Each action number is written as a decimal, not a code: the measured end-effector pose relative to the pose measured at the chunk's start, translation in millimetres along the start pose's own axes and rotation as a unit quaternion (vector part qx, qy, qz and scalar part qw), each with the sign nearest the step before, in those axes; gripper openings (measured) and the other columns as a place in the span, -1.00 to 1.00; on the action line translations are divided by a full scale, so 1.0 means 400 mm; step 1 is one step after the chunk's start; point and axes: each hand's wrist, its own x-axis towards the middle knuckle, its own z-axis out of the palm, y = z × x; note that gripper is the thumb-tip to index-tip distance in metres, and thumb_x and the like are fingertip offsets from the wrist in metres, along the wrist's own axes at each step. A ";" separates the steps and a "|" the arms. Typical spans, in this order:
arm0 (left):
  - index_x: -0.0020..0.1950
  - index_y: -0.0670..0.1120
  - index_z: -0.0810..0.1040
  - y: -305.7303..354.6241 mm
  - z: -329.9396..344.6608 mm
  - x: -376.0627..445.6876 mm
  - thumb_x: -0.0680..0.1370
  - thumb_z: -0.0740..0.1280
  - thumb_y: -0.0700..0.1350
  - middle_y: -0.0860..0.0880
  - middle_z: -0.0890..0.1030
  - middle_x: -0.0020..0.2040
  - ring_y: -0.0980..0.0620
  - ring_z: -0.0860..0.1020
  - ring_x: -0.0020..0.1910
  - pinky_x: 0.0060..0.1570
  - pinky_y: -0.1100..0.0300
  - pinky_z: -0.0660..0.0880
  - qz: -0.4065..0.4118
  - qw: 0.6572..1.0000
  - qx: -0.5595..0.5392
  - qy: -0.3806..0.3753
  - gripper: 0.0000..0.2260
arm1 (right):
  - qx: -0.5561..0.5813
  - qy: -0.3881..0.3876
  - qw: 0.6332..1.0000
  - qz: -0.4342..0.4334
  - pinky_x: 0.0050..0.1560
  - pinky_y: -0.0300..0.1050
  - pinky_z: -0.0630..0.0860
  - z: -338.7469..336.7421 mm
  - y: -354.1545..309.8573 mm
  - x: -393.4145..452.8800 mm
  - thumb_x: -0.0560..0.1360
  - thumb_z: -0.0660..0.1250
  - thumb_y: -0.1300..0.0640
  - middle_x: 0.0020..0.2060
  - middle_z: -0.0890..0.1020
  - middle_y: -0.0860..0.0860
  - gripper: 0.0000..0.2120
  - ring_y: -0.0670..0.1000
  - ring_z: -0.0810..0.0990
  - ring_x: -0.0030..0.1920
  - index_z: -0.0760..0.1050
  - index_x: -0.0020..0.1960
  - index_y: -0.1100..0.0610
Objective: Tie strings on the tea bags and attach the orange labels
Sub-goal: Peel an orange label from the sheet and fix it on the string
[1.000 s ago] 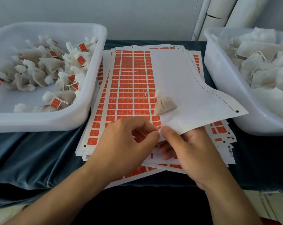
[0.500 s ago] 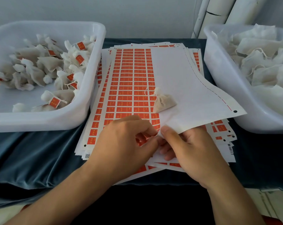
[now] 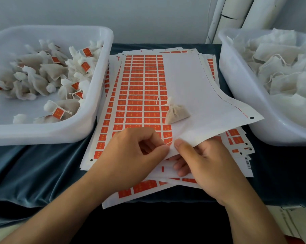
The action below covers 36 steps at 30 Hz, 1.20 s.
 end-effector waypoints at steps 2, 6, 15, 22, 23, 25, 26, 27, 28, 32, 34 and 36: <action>-0.17 0.11 0.65 -0.002 0.002 0.002 0.54 0.41 0.06 0.22 0.67 -0.23 0.22 0.65 -0.19 -0.18 0.41 0.57 -0.006 1.000 0.002 -0.001 -0.90 | -0.002 -0.001 1.000 0.002 -0.14 0.03 0.70 -0.001 -0.002 -0.001 0.61 0.29 -0.09 -0.29 0.72 -0.04 -0.81 -0.01 0.73 -0.30 0.61 0.02 -0.01; -0.16 0.11 0.64 -0.005 0.006 0.006 0.54 0.38 0.10 0.24 0.66 -0.22 0.24 0.63 -0.17 -0.20 0.43 0.55 -0.022 1.000 0.003 -0.002 -0.87 | 0.004 -0.008 1.000 0.014 -0.21 -0.01 0.69 -0.008 -0.006 -0.006 0.58 0.29 -0.11 -0.29 0.73 -0.02 -0.77 0.01 0.73 -0.31 0.62 -0.02 0.00; -0.20 0.01 0.66 -0.015 0.000 0.022 0.59 0.38 0.01 0.11 0.69 -0.23 0.17 0.65 -0.24 -0.36 0.45 0.51 -0.115 0.983 -0.126 0.061 -0.81 | 0.043 -0.027 0.998 0.040 -0.38 -0.25 0.56 -0.032 -0.019 -0.015 0.60 0.28 -0.11 -0.30 0.72 0.04 -0.70 0.03 0.68 -0.38 0.69 -0.19 -0.05; -0.08 0.00 0.67 -0.012 -0.011 0.035 0.61 0.37 0.07 0.11 0.74 -0.14 0.06 0.73 -0.16 -0.12 0.12 0.68 -0.154 0.953 -0.234 0.117 -0.82 | -0.014 -0.147 0.987 0.061 -0.41 -0.22 0.53 -0.070 -0.052 -0.038 0.51 0.29 -0.32 -0.23 0.74 0.02 -0.62 0.04 0.72 -0.29 0.68 -0.16 -0.06; -0.11 0.02 0.66 -0.011 -0.011 0.036 0.60 0.37 0.07 0.13 0.73 -0.17 0.11 0.72 -0.19 -0.21 0.23 0.66 -0.133 0.958 -0.219 0.130 -0.82 | -0.032 -0.211 0.976 0.054 -0.40 -0.23 0.53 -0.079 -0.062 -0.047 0.50 0.28 -0.38 -0.21 0.74 -0.01 -0.59 0.02 0.72 -0.27 0.67 -0.12 -0.07; -0.13 0.07 0.64 -0.008 -0.012 0.038 0.58 0.38 0.11 0.18 0.70 -0.20 0.19 0.69 -0.20 -0.32 0.44 0.55 -0.064 0.974 -0.140 0.164 -0.83 | -0.031 -0.334 0.941 0.035 -0.35 -0.30 0.53 -0.098 -0.084 -0.068 0.53 0.27 -0.40 -0.15 0.75 -0.05 -0.57 -0.06 0.72 -0.24 0.67 -0.02 -0.08; -0.13 0.09 0.62 -0.007 -0.014 0.040 0.57 0.38 0.13 0.19 0.69 -0.20 0.20 0.68 -0.18 -0.30 0.46 0.53 -0.021 0.979 -0.081 0.184 -0.84 | -0.008 -0.374 0.927 0.024 -0.32 -0.34 0.53 -0.104 -0.100 -0.078 0.56 0.27 -0.37 -0.14 0.75 -0.06 -0.59 -0.10 0.72 -0.23 0.66 0.03 -0.07; -0.12 0.11 0.60 -0.005 -0.017 0.043 0.58 0.38 0.15 0.20 0.67 -0.19 0.19 0.66 -0.17 -0.27 0.42 0.55 0.026 0.978 -0.016 0.205 -0.84 | 0.025 -0.385 0.923 0.007 -0.32 -0.35 0.52 -0.107 -0.116 -0.081 0.58 0.28 -0.33 -0.14 0.75 -0.04 -0.62 -0.11 0.70 -0.24 0.65 0.07 -0.07; -0.10 0.11 0.59 -0.003 -0.020 0.049 0.59 0.37 0.14 0.20 0.64 -0.18 0.17 0.64 -0.17 -0.26 0.38 0.57 0.075 0.970 0.048 0.225 -0.85 | 0.061 -0.362 0.930 -0.018 -0.36 -0.32 0.53 -0.108 -0.128 -0.076 0.58 0.29 -0.31 -0.17 0.74 -0.01 -0.64 -0.10 0.69 -0.28 0.64 0.09 -0.06; 0.01 0.00 0.60 0.009 -0.027 0.086 0.63 0.36 0.10 0.15 0.58 -0.07 0.15 0.56 -0.17 -0.21 0.21 0.60 0.190 0.921 0.192 0.279 -0.82 | -0.009 -0.043 0.992 -0.121 -0.40 -0.25 0.55 -0.092 -0.167 0.033 0.55 0.28 -0.28 -0.23 0.71 -0.06 -0.71 -0.05 0.67 -0.38 0.58 0.07 -0.11; 0.05 -0.02 0.60 0.016 -0.029 0.113 0.64 0.37 0.06 0.09 0.61 -0.05 0.15 0.55 -0.15 -0.22 0.17 0.62 0.215 0.908 0.215 0.287 -0.83 | -0.114 0.023 0.986 -0.123 -0.37 -0.29 0.58 -0.086 -0.175 0.115 0.60 0.23 -0.22 -0.21 0.70 -0.19 -0.80 -0.10 0.70 -0.31 0.51 0.13 -0.16; 0.07 -0.05 0.61 0.023 -0.028 0.145 0.64 0.37 0.03 0.04 0.64 -0.04 0.14 0.56 -0.14 -0.23 0.14 0.63 0.229 0.900 0.229 0.292 -0.84 | -0.110 0.004 0.989 -0.102 -0.33 -0.29 0.61 -0.084 -0.186 0.181 0.64 0.25 -0.16 -0.21 0.70 -0.17 -0.82 -0.09 0.72 -0.29 0.53 0.17 -0.14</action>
